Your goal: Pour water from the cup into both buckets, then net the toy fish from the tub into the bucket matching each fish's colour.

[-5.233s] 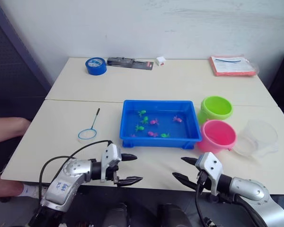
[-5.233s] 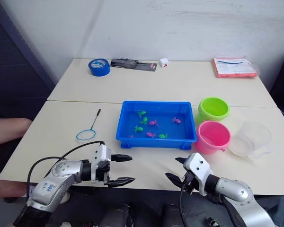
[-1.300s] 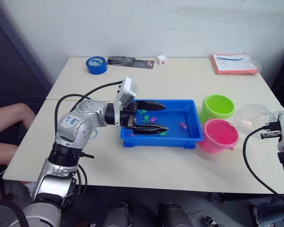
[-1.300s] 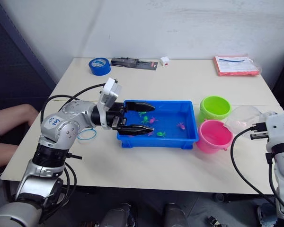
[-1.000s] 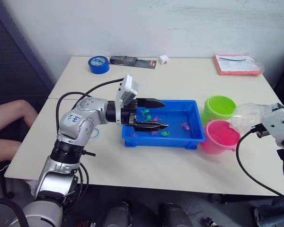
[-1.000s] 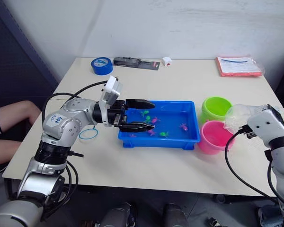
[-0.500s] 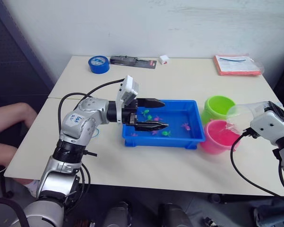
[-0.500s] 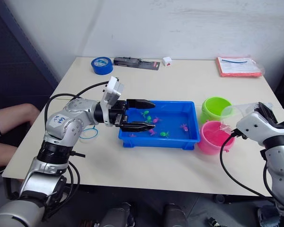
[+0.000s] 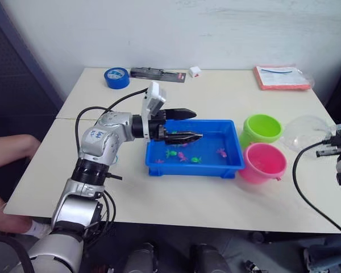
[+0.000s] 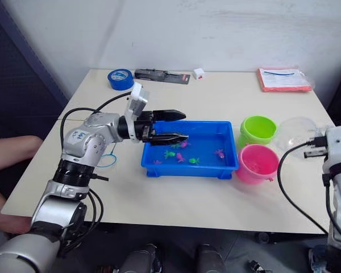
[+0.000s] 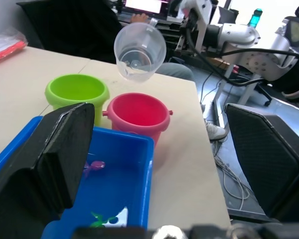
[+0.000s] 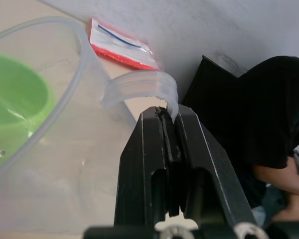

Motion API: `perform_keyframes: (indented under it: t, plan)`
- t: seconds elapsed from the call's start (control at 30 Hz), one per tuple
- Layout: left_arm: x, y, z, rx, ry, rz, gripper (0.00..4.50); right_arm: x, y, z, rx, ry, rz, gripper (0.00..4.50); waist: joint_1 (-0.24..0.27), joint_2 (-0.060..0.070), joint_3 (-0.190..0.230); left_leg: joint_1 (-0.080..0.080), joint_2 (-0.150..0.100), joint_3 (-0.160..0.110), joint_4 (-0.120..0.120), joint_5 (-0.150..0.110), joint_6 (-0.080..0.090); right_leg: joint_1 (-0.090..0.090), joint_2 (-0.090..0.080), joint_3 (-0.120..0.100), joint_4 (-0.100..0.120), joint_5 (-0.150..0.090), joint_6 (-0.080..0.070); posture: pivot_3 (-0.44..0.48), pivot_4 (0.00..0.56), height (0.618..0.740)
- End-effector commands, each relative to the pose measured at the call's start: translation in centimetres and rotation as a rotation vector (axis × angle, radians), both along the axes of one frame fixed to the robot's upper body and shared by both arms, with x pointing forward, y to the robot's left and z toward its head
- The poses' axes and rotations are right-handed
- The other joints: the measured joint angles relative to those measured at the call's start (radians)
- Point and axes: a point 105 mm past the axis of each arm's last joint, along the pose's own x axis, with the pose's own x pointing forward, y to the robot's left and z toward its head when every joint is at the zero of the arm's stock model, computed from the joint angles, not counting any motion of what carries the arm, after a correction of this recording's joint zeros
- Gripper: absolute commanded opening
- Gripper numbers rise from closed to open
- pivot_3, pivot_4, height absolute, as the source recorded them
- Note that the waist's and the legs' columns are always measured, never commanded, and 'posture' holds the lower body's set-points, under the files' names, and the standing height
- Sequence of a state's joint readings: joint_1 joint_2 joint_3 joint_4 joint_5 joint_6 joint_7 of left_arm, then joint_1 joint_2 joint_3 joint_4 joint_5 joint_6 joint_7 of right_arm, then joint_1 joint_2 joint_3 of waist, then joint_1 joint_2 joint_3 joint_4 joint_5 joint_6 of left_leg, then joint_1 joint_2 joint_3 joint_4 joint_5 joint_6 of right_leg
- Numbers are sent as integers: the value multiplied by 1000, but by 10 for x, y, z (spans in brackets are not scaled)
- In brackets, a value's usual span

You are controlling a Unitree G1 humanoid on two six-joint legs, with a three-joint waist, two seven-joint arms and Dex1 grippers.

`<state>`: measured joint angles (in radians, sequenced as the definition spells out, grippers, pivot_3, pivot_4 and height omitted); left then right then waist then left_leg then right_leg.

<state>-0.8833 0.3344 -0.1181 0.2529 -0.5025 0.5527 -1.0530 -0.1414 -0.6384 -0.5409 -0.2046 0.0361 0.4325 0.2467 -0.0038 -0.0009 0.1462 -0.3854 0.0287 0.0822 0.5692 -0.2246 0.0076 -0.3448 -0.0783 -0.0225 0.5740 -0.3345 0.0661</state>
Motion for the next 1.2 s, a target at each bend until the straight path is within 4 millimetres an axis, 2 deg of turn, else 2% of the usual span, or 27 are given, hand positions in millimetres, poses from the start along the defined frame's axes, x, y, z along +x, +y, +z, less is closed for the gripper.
perform_keyframes:
  t: [0.03,0.17,0.37,0.5,0.77,1.2]
  plan:
    - [11,-1,9,-4,-44,47,4500,12,-6,28,-16,-47,-19,652,0,0,0,0,0,0,0,0,0,-1,0,0,0,0,0,0,150,740]
    - [13,-4,10,-4,-67,40,4500,40,-7,41,-137,-16,-31,652,-1,0,0,-1,0,2,0,0,1,-2,0,1,1,0,0,0,150,740]
    - [10,-6,11,-7,-83,28,4500,64,-10,50,-264,-6,-53,652,1,0,0,-1,0,4,0,1,1,-3,-1,2,1,0,0,0,150,740]
    - [12,-5,13,-16,-89,48,4500,79,-2,56,-489,35,-49,652,0,0,0,-1,0,7,1,1,2,-4,-1,4,1,1,2,0,150,740]
    - [11,-2,15,-27,-94,62,4500,92,17,62,-842,74,6,652,-4,0,0,-1,0,8,3,2,0,-4,-1,5,2,1,2,0,150,740]
    - [9,-1,17,-32,-93,67,4500,101,46,65,-1212,64,74,652,-4,0,0,-1,0,10,5,4,-4,-4,-1,7,3,2,4,0,150,740]
